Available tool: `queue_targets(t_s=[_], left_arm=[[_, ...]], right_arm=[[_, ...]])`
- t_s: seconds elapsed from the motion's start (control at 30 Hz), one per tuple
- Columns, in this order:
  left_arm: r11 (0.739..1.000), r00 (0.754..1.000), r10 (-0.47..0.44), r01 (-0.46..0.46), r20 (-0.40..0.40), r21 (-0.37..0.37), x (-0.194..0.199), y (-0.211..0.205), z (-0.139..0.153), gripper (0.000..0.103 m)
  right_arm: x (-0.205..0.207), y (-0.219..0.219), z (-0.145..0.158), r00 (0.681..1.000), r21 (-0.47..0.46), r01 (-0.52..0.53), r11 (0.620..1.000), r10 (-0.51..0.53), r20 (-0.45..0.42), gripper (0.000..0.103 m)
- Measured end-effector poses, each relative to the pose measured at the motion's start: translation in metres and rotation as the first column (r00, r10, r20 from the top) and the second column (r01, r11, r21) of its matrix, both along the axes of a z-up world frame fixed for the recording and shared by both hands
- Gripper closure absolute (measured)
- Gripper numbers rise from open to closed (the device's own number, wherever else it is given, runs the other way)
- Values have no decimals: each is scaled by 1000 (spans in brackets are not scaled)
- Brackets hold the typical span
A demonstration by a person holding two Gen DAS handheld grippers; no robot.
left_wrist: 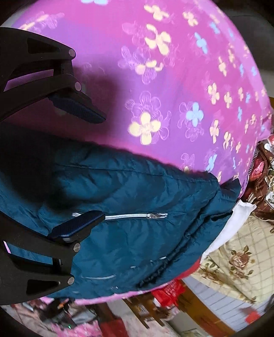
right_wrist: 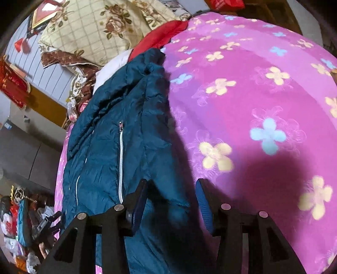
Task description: Fold large clothes
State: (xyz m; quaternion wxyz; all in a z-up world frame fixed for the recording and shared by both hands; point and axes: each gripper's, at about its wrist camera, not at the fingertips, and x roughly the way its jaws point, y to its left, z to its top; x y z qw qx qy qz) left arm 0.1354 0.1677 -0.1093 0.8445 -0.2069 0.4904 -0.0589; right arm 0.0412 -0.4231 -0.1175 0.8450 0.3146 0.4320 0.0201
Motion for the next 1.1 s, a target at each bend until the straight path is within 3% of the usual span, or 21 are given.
queue_targets(t_s=[0.27,0.4,0.53,0.63,0.7,0.83,0.97,1.1], left_arm=[[998,999,-51,51,1,-44,16,6,1,18],[981,992,-124,117,-33,-157,7,4,-2,22],[986,984,-166,165,-59,-36,-11,-14,2,22],[975,976,-203,209,-80,72,-26,-31,4,22],[970,972,-220,227,-84,87,-31,-37,4,22],[963,962,-265,267,-67,35,-44,-40,2,22],[966,965,-258,258,-48,-19,-49,-33,0,45],[961,976,-217,209,-26,-181,-48,-14,-6,50]], right_arm=[[19,22,0,997,-26,-81,996,81,-5,57],[20,28,0,992,-16,-128,992,128,-17,57],[14,24,-3,986,58,-160,985,162,-26,56],[6,22,-6,985,106,-165,981,169,-26,56],[-1,22,-7,984,125,-168,978,173,-30,56],[-14,28,-7,976,136,-205,969,213,-46,56],[-25,35,-8,969,158,-234,959,243,-46,56],[-32,43,-15,966,232,-247,941,259,-21,56]])
